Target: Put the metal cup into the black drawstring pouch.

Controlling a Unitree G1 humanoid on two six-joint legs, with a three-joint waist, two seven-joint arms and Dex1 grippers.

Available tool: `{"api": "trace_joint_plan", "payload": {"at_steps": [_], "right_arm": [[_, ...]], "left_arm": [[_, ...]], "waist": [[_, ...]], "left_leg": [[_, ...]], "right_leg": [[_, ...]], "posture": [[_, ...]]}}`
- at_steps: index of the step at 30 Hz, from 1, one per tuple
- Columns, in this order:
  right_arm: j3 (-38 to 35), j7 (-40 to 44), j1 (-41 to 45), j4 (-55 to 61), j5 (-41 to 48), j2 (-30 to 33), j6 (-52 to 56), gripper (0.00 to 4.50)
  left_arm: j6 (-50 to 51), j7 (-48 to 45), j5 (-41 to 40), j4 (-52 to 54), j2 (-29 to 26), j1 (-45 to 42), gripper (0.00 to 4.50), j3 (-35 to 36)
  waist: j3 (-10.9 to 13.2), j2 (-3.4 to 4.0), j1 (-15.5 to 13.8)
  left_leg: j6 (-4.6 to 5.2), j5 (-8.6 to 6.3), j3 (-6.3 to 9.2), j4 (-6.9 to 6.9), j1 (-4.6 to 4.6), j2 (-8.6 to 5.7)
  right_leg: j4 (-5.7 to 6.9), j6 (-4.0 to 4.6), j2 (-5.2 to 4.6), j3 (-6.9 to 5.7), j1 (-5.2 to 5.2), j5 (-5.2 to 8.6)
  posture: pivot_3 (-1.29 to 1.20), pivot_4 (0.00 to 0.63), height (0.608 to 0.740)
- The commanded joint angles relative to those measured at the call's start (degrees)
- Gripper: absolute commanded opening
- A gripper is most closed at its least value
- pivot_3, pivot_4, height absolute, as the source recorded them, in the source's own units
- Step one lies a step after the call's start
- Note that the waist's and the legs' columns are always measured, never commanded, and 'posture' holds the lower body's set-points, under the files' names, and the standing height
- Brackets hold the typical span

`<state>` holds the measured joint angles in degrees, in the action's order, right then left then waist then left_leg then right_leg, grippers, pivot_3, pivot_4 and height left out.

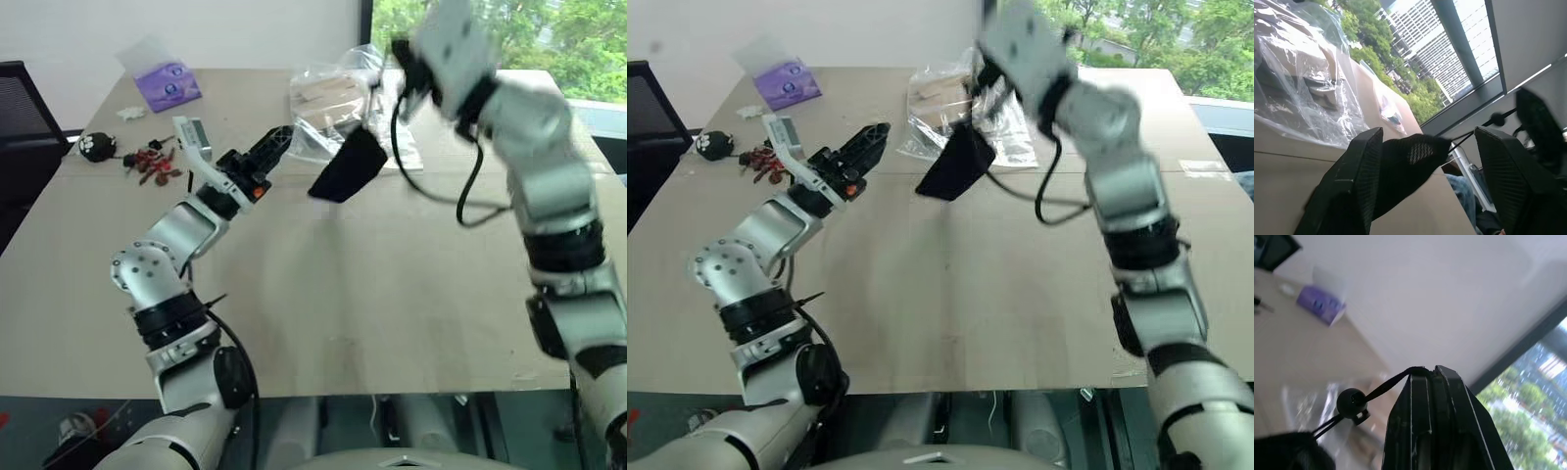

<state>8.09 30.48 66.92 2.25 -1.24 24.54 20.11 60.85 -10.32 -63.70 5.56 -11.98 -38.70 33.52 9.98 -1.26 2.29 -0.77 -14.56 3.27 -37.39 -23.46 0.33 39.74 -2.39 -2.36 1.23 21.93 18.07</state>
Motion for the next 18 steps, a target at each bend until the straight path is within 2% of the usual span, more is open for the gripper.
{"api": "trace_joint_plan", "payload": {"at_steps": [1,4,6,8,11,13,18], "right_arm": [[-2.67,-0.01,2.95,0.15,1.65,-0.65,-1.72,0.00],[-3.79,-0.48,3.23,-0.20,2.27,-0.90,-2.84,0.00],[-3.86,0.64,-0.07,-0.03,3.07,-0.51,-1.30,0.00],[-1.10,2.84,-5.68,0.85,-0.32,2.97,-4.76,0.00],[-3.23,2.81,-6.58,3.85,1.58,3.51,-2.45,0.00],[-1.40,5.18,-9.79,5.52,0.47,5.28,-2.87,0.00],[-1.97,4.91,-13.24,8.29,2.23,3.79,0.04,0.00]], "left_arm": [[-5.58,-1.26,1.07,4.20,-1.30,-1.60,3.10,-2.58],[-8.75,-1.21,1.39,3.20,-1.72,-2.66,3.10,-3.40],[-10.44,-1.57,2.18,1.41,-2.17,-3.34,3.10,-4.16],[-11.34,-2.55,2.90,0.43,-2.78,-3.38,3.10,-5.35],[-11.54,-4.51,3.06,0.62,-4.16,-3.74,3.10,-7.61],[-11.26,-5.02,2.08,0.88,-4.59,-4.76,3.10,-8.41],[-12.47,-11.14,7.79,3.99,-8.98,-5.22,3.10,-16.81]], "waist": [[-0.03,-0.04,-0.13],[-0.01,-0.03,-0.25],[-0.02,-0.03,-0.43],[-0.13,-0.20,-0.81],[0.06,-0.01,-0.86],[0.13,0.10,-0.59],[0.13,0.10,0.21]], "left_leg": [[0.00,0.00,0.01,-0.04,-0.18,-0.03],[0.01,0.01,0.02,-0.18,-0.34,-0.12],[0.03,0.01,0.08,-0.25,-0.38,-0.16],[0.03,0.01,0.13,-0.26,-0.36,-0.17],[0.05,0.02,0.03,-0.29,-0.38,-0.20],[0.06,0.03,-0.03,-0.32,-0.41,-0.21],[0.06,0.03,0.00,-0.25,-0.38,-0.15]], "right_leg": [[0.02,0.00,-0.03,-0.01,0.17,0.00],[0.06,0.00,-0.14,-0.05,0.25,0.00],[0.08,0.00,-0.17,-0.13,0.24,0.00],[0.07,0.00,-0.17,-0.19,0.20,0.00],[0.10,0.00,-0.14,-0.24,0.23,0.00],[0.17,0.00,-0.15,-0.19,0.30,0.00],[0.13,0.00,-0.08,-0.22,0.28,0.00]], "posture": [[0.00,0.150,0.740],[0.00,0.150,0.740],[0.00,0.150,0.740],[0.00,0.150,0.740],[0.00,0.150,0.740],[0.00,0.150,0.740],[0.00,0.150,0.740]]}}
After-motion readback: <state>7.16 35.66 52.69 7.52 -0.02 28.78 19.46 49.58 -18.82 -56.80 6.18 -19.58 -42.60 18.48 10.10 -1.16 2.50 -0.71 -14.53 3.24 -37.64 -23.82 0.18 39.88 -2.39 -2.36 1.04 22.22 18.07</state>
